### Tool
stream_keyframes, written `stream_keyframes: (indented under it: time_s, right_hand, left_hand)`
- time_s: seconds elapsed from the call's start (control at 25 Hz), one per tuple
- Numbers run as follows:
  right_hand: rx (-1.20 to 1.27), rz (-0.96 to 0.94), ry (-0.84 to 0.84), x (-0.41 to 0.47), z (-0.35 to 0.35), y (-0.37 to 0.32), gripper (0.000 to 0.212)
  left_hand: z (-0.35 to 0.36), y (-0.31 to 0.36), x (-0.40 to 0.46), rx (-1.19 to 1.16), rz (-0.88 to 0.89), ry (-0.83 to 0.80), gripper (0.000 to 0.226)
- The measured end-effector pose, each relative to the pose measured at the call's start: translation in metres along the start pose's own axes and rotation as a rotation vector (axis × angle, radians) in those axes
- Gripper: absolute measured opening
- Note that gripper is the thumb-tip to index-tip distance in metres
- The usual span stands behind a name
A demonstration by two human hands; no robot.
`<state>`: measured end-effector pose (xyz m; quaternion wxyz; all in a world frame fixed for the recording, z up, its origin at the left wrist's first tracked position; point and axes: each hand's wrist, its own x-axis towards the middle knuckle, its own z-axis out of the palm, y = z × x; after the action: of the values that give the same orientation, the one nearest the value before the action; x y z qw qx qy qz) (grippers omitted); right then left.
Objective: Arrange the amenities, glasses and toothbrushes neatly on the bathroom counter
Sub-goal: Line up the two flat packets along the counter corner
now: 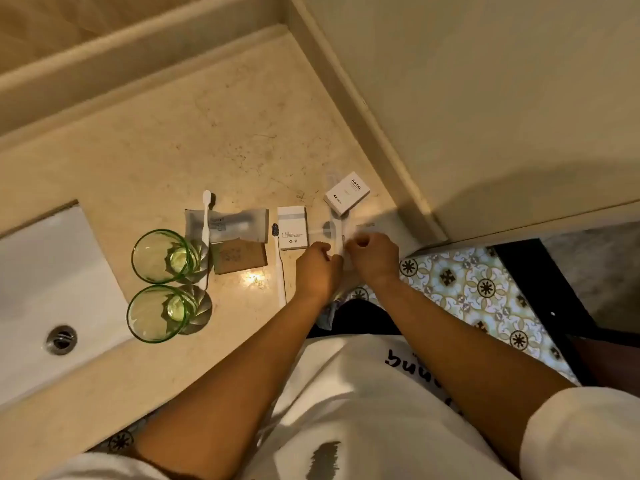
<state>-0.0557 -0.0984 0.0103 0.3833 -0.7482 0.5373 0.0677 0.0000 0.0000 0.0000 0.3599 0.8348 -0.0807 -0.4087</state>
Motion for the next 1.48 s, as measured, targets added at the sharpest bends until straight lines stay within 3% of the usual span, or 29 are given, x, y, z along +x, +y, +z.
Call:
stream_keyframes:
  time_s: [0.04,0.12,0.24,0.4,0.76,1.0,1.16,1.48]
  right_hand:
    - [0.047,0.011,-0.027,0.002,0.0,-0.001,0.029]
    - [0.106,0.045,-0.064,0.004,0.001,-0.001,0.035]
    - [0.195,0.096,-0.19,0.006,0.004,-0.005,0.038]
    - [0.435,0.189,-0.329,0.012,-0.001,-0.013,0.013]
    - [0.541,0.017,-0.49,0.034,-0.006,-0.039,0.008]
    - [0.491,-0.084,-0.517,0.05,-0.007,-0.071,0.01]
    - [0.362,-0.256,-0.407,0.072,-0.006,-0.096,0.028]
    - [0.112,-0.258,-0.32,0.15,-0.014,-0.163,0.029]
  left_hand:
    - [-0.003,0.002,0.001,-0.031,-0.013,-0.011,0.032]
    - [-0.005,0.001,0.004,-0.06,-0.017,-0.027,0.013]
    - [-0.008,0.004,0.005,-0.139,-0.055,-0.028,0.026]
    - [-0.019,0.008,0.005,-0.205,-0.081,-0.009,0.007]
    - [-0.048,0.031,0.019,-0.242,-0.066,0.065,0.016]
    - [-0.07,0.04,0.036,-0.279,-0.095,0.1,0.017]
    - [-0.088,0.061,0.059,-0.291,-0.128,0.105,0.014]
    - [-0.128,0.121,0.165,-0.365,-0.104,0.132,0.021]
